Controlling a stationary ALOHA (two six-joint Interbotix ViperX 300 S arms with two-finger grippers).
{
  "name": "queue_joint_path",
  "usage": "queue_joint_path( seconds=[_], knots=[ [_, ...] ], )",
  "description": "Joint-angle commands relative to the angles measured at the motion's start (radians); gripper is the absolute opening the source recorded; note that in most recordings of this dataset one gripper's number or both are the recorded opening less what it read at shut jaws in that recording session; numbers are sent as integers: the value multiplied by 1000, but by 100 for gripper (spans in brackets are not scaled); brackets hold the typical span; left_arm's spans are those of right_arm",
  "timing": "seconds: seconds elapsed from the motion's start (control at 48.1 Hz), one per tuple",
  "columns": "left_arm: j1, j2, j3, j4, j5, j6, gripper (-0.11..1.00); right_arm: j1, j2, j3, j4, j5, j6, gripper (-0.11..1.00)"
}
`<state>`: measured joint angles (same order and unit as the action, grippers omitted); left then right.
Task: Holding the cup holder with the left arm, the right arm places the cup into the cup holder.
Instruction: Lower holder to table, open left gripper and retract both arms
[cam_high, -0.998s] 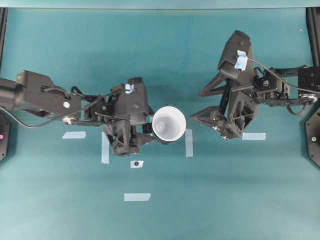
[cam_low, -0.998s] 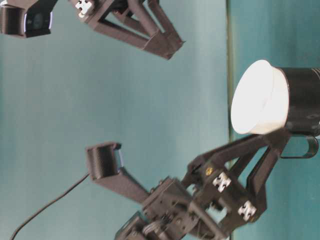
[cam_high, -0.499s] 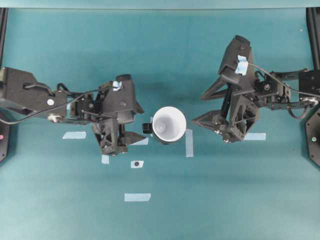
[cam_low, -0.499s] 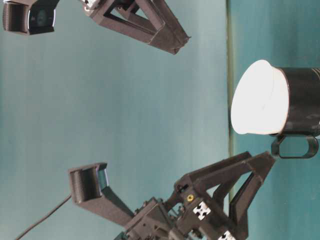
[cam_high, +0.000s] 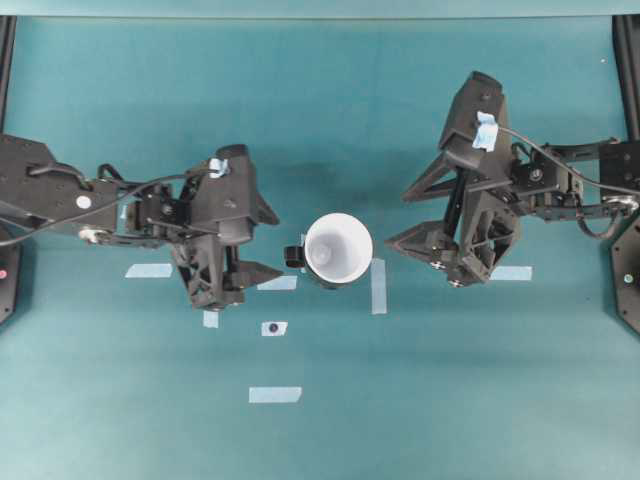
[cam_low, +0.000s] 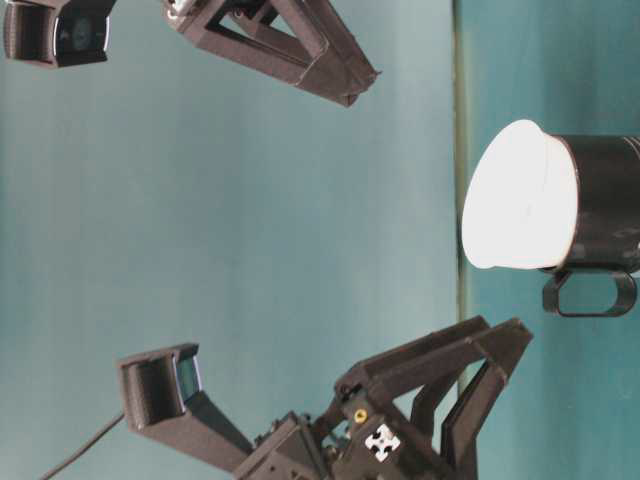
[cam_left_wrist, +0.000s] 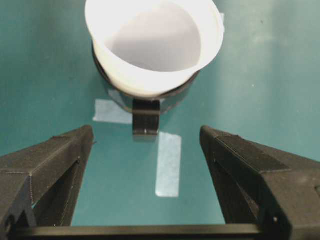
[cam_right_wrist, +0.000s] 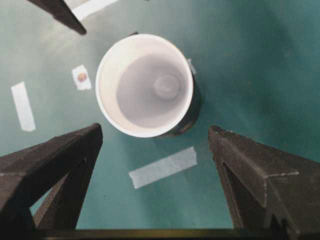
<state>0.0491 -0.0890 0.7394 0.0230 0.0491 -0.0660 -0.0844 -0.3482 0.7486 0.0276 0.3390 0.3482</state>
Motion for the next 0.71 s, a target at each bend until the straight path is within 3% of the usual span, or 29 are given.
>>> queue_joint_path(
  seconds=[0.0,0.395,0.686],
  knots=[
    [-2,-32,-3,3,-5,2,91,3,-41,-5,-3,-9,0,93],
    [-2,-43,6,3,-5,0,91,5,-52,23,-8,-58,-5,93],
    [-2,-43,8,3,-5,2,91,11,-103,63,-37,-87,-5,93]
  ],
)
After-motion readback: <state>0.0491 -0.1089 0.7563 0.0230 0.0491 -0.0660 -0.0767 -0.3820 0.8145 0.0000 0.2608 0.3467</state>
